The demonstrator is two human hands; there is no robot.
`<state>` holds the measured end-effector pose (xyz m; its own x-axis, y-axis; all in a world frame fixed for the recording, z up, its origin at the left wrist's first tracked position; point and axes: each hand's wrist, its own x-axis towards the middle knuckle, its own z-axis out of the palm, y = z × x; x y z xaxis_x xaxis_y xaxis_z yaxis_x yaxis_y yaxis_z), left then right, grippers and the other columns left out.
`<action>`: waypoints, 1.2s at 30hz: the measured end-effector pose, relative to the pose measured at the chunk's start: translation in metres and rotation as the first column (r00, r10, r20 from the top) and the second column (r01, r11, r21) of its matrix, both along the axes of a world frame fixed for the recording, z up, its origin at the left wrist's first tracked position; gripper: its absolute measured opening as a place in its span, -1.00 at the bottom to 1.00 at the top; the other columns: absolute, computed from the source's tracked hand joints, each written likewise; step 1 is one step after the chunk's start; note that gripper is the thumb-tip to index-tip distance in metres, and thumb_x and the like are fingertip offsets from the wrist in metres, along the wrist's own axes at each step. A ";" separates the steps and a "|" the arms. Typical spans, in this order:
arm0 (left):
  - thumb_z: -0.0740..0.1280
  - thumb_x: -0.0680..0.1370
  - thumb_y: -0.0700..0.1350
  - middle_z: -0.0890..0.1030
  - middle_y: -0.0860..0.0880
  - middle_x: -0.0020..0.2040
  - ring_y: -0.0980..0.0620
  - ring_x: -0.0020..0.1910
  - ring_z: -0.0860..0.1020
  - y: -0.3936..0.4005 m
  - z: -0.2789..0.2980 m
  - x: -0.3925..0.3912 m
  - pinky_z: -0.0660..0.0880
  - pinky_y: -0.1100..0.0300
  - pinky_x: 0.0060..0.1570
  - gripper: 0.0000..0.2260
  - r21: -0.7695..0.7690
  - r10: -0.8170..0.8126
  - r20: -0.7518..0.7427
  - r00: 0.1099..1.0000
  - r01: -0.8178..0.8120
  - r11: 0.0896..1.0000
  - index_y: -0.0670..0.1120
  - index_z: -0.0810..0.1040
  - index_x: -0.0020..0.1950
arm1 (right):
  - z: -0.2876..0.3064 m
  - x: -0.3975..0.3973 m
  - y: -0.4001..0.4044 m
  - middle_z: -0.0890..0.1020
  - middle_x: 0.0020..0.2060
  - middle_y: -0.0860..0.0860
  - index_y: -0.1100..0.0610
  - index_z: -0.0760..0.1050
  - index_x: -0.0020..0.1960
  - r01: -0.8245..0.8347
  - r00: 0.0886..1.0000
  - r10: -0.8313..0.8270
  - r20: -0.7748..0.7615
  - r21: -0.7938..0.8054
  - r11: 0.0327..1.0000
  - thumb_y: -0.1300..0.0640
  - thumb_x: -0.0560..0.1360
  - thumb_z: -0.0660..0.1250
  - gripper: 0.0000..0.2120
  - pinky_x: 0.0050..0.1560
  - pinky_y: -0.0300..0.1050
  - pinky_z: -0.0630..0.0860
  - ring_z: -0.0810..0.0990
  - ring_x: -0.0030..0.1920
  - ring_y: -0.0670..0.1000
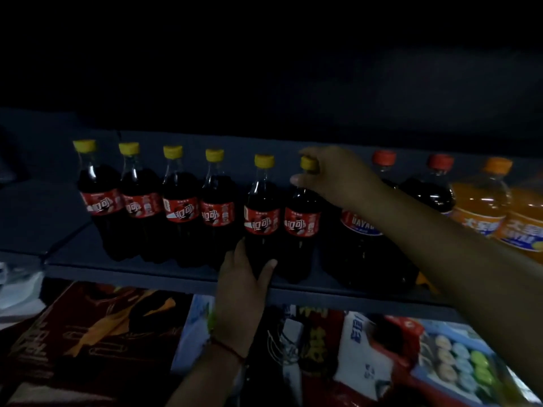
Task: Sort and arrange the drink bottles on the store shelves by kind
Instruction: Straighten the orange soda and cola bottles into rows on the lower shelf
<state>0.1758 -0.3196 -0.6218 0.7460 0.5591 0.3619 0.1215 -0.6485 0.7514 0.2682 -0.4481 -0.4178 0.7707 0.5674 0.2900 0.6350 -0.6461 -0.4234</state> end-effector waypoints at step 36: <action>0.36 0.50 0.23 0.44 -0.07 0.28 -0.07 0.25 0.46 -0.005 -0.007 0.018 0.52 0.08 0.04 -0.36 0.041 -0.198 -0.002 0.980 0.198 0.979 -0.05 0.30 0.47 | -0.028 -0.009 -0.012 0.40 0.42 0.16 0.15 0.20 0.56 0.228 0.955 -0.235 0.179 0.061 0.972 0.17 0.61 0.28 -0.44 0.21 -0.26 0.24 0.41 0.37 0.11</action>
